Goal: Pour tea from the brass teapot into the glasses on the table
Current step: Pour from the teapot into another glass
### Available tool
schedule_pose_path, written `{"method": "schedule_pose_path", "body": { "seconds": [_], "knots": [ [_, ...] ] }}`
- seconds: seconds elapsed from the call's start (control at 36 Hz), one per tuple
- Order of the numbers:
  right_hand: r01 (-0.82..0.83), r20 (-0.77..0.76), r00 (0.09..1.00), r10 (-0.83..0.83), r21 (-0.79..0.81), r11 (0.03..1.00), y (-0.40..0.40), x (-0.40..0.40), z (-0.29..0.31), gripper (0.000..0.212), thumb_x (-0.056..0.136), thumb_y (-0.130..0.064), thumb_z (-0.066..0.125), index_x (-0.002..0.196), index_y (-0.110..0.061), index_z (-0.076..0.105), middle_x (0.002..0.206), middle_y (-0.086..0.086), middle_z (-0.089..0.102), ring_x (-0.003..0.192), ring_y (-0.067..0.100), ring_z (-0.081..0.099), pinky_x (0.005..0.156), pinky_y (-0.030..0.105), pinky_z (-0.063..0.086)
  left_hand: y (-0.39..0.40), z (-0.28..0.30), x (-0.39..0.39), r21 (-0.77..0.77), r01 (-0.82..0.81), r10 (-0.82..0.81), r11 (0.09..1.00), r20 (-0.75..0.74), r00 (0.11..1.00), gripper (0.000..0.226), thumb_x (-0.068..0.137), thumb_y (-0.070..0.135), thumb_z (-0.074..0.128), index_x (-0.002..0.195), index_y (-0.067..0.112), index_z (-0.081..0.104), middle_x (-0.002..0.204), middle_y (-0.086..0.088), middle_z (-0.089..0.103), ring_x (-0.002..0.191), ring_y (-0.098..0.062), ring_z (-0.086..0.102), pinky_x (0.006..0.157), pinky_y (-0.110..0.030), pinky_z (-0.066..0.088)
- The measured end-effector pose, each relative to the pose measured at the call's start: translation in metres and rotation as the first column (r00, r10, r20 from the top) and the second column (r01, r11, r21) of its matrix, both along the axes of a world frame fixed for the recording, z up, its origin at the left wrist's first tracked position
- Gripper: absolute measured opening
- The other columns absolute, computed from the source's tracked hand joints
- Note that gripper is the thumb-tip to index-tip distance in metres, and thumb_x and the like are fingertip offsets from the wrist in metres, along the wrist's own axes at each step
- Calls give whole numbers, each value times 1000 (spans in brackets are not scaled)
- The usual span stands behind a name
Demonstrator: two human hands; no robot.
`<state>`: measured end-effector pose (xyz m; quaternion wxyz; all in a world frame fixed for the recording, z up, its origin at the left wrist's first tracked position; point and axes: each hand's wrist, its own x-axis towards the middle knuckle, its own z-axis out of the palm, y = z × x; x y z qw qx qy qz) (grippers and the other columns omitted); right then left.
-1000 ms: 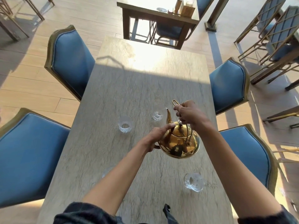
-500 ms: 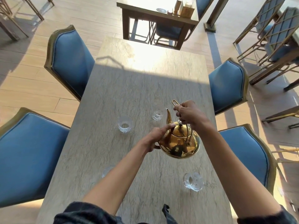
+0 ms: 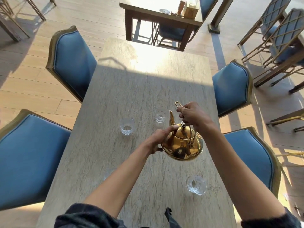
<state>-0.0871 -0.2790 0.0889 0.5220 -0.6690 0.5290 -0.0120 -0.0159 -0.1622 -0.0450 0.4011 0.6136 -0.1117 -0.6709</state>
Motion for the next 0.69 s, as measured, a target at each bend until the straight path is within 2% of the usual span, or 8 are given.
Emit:
{"method": "schedule_pose_path", "body": {
  "seconds": [0.25,0.44,0.56,0.69],
  "knots": [
    [-7,8,1000,7,-4,1000,0,-1,1,24,103,-10,47,110,5,64,68,7,49,49,12,42,44,26,31,-2,-3,0,-4,1,-1,1000,-3,1000,78,89,74,69,137,12,70,127,-13,76,119,-31,69,85,-41,52],
    [-13,5,1000,13,-8,1000,1,0,0,23,103,-12,48,109,3,64,70,7,50,51,12,43,45,26,33,-2,-8,1,0,1,-1,1000,-7,1000,82,86,77,71,137,12,70,130,-14,76,122,-33,69,80,-39,51],
    [12,5,1000,-12,-12,1000,0,1,-4,26,103,-12,47,109,7,63,64,5,48,43,10,40,37,23,30,-2,-8,0,2,-7,7,1000,-7,1000,79,87,76,71,135,14,73,124,-12,79,116,-30,72,88,-41,54],
    [11,3,1000,-11,-13,1000,-1,2,-4,27,103,-12,47,110,8,63,66,6,48,46,12,41,39,25,30,-3,-8,1,4,-10,10,1000,-9,1000,79,87,75,71,136,14,72,125,-12,78,116,-31,71,89,-42,53]
  ]
}}
